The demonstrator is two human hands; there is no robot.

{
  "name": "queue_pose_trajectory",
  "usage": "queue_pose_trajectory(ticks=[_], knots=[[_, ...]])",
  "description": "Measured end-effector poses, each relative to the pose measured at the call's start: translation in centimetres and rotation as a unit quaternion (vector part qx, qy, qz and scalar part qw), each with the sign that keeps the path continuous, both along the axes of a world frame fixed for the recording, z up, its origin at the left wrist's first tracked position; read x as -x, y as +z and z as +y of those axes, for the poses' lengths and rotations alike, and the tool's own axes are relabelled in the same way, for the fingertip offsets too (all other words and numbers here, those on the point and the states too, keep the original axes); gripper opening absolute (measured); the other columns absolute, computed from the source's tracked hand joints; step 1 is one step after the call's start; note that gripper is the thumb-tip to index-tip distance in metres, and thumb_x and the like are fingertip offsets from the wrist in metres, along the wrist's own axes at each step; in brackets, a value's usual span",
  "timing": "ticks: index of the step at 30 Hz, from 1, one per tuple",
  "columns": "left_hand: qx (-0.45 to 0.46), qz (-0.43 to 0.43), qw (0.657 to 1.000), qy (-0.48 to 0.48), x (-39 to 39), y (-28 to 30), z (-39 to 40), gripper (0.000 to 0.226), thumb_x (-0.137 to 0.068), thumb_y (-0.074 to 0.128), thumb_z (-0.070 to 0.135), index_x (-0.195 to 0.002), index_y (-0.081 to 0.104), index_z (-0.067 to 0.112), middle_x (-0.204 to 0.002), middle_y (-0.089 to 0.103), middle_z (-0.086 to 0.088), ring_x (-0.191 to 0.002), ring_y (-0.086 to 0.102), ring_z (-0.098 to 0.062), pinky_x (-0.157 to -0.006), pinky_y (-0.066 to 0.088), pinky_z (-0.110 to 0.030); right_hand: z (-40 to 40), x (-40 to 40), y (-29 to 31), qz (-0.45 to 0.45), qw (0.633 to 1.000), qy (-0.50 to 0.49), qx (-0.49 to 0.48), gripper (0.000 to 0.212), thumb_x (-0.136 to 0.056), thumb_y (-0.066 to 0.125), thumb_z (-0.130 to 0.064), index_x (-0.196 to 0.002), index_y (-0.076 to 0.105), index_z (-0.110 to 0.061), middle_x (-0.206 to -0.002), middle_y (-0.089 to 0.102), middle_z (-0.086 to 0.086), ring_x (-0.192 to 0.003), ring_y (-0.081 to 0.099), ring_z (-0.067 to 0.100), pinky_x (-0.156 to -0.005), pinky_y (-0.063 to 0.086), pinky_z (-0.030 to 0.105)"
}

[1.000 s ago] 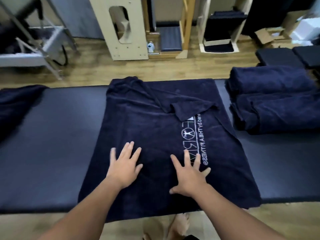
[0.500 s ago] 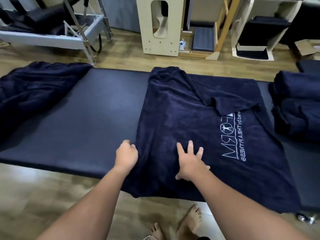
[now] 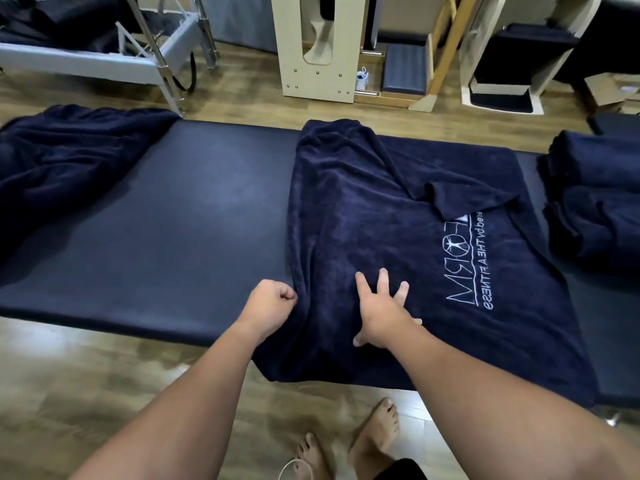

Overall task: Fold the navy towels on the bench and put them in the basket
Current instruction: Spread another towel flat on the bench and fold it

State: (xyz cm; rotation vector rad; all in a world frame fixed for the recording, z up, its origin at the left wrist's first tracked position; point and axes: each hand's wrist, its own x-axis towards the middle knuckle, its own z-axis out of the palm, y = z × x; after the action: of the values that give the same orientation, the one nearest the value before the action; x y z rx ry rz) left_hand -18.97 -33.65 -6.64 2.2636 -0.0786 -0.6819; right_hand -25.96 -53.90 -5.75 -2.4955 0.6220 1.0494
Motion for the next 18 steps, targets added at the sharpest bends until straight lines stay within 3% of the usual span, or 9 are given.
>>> queue_pose_trajectory(ticks=[4,8,11,14,18], knots=[[-0.003,0.003,1.000,0.020,0.0,0.3,-0.3,0.032,-0.083,0.049,0.000,-0.058,0.036,0.014,-0.055,0.032,0.002,-0.050,0.025,-0.012,-0.044,0.027,-0.022,0.0,0.1,-0.1,-0.001,1.000,0.004,0.002,0.136,-0.075,0.090,-0.027,-0.154,-0.018,-0.047,-0.157,-0.043,-0.005,-0.148,-0.028,0.045,-0.101,0.027,0.082],[0.064,0.037,0.996,0.046,0.1,0.0,-0.5,0.016,-0.091,0.071,0.017,-0.076,0.069,0.013,-0.052,0.055,0.013,-0.049,0.048,-0.002,-0.055,0.041,-0.014,0.0,0.2,-0.1,-0.004,1.000,0.007,0.006,0.136,-0.074,0.091,-0.029,-0.154,-0.018,-0.047,-0.157,-0.042,-0.006,-0.148,-0.027,0.044,-0.100,0.028,0.082],[0.015,-0.017,1.000,0.008,0.6,-0.5,-1.5,0.038,-0.089,0.074,0.028,-0.066,0.056,0.004,-0.052,0.043,0.004,-0.053,0.036,-0.012,-0.056,0.038,-0.026,0.0,0.2,-0.1,-0.005,1.000,0.005,0.005,0.136,-0.074,0.091,-0.028,-0.154,-0.018,-0.047,-0.157,-0.042,-0.006,-0.148,-0.028,0.044,-0.101,0.027,0.082],[-0.042,-0.076,0.996,0.015,0.9,-0.6,-2.5,0.051,-0.088,0.073,0.024,-0.055,0.035,0.011,-0.052,0.036,0.002,-0.057,0.036,-0.022,-0.055,0.036,-0.030,0.0,0.3,-0.1,-0.007,1.000,0.007,0.007,0.136,-0.074,0.090,-0.028,-0.154,-0.018,-0.047,-0.158,-0.041,-0.006,-0.148,-0.028,0.044,-0.101,0.027,0.081],[-0.075,-0.086,0.990,0.078,-0.1,-0.3,-1.0,0.053,-0.088,0.073,0.020,-0.052,0.035,0.013,-0.049,0.035,0.002,-0.054,0.038,-0.023,-0.057,0.036,-0.031,0.0,0.4,-0.1,-0.010,1.000,0.009,0.005,0.135,-0.075,0.090,-0.028,-0.154,-0.018,-0.047,-0.158,-0.041,-0.006,-0.148,-0.027,0.044,-0.101,0.026,0.081]])
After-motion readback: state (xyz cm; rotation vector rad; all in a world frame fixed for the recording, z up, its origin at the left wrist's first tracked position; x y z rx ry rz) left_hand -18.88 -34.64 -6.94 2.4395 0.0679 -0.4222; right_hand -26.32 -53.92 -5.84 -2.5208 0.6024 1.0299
